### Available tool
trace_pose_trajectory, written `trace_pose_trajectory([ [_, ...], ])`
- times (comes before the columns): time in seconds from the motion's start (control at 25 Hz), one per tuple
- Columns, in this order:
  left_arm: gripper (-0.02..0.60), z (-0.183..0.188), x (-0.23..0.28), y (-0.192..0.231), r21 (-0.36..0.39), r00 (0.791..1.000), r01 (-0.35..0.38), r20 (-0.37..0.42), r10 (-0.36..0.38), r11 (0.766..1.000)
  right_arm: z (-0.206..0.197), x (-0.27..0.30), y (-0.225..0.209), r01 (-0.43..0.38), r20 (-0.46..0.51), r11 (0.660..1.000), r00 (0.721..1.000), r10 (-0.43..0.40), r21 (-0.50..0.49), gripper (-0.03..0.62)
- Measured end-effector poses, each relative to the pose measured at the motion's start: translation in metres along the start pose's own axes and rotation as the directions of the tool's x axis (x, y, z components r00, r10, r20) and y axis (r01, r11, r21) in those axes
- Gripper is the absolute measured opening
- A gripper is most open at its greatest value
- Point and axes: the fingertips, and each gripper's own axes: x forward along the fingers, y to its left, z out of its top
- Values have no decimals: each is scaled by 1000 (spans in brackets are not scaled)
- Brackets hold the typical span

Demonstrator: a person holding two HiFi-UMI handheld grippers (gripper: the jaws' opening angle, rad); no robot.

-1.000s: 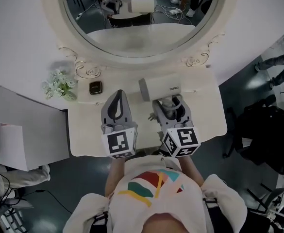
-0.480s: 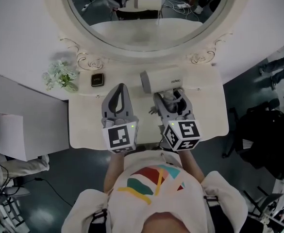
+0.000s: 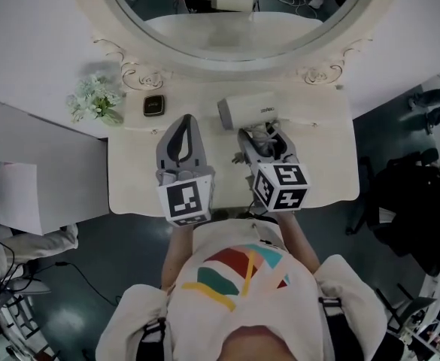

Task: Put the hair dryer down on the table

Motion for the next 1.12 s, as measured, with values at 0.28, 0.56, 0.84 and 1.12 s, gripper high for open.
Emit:
trace_pose_trajectory([
  [0.28, 5, -5, -2, 4, 1, 1000, -11, -16, 11, 1000, -36, 11, -9, 20, -122, 999, 992, -16, 33, 262],
  [0.56, 5, -8, -1, 0, 12, 1000, -2, -31, 3, 1000, -69, 20, -18, 35, -205, 999, 978, -27, 35, 262],
  [0.84, 5, -6, -1, 0, 29, 1000, -3, -30, 4, 1000, -110, 27, -29, 66, -306, 998, 950, -61, 7, 262],
  [1.12, 5, -9, -4, 1, 35, 999, -6, -49, 8, 999, -151, 31, -40, 86, -400, 996, 913, -83, -9, 262],
])
